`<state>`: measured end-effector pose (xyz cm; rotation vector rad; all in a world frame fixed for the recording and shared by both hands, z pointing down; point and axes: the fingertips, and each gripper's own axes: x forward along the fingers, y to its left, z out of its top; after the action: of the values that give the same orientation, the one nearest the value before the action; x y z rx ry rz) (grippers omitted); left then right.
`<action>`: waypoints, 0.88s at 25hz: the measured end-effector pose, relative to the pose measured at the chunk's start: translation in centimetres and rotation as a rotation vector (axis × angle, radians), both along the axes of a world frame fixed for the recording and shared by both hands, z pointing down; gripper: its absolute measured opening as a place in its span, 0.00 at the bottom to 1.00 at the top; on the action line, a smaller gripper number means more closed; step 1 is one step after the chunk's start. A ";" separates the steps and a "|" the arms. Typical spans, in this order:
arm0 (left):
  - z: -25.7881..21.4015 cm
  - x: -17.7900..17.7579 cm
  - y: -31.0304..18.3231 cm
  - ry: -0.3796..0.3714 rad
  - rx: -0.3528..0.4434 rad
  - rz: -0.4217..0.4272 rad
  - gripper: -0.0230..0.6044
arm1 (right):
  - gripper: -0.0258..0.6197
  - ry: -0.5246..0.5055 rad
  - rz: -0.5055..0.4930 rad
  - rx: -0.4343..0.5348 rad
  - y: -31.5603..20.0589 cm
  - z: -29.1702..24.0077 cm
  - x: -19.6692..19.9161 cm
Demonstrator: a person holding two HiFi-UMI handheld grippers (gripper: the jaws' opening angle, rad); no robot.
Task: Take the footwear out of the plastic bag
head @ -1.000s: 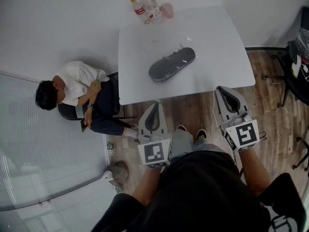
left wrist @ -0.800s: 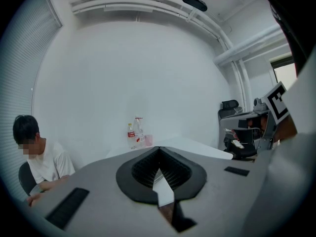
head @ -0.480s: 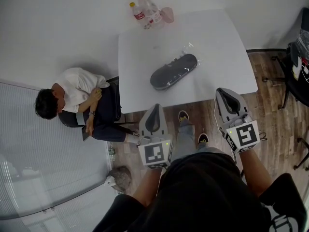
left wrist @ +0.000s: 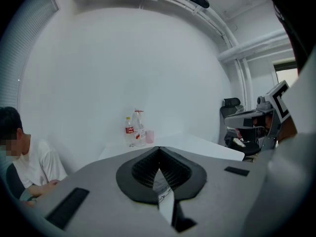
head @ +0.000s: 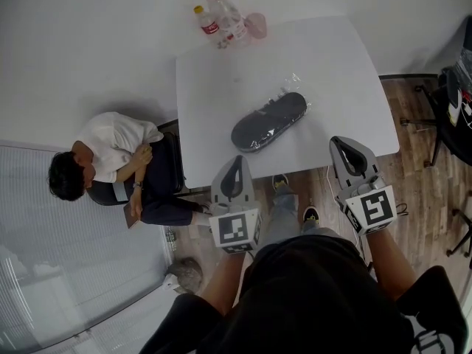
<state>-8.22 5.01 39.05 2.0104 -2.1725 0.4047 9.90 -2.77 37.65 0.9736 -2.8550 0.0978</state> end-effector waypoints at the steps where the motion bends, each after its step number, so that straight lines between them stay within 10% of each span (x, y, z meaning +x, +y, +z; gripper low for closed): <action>1: 0.4 -0.5 -0.5 0.000 -0.007 0.001 0.07 | 0.07 0.003 0.004 -0.001 -0.5 0.1 -0.3; 22: 6.6 -4.6 -10.4 0.019 -0.236 0.275 0.19 | 0.07 0.071 0.078 -0.005 -8.6 -0.5 -6.0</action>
<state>-12.82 -5.36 45.70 2.1674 -1.7448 0.6406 3.90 -11.41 37.19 1.0658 -2.7515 0.0765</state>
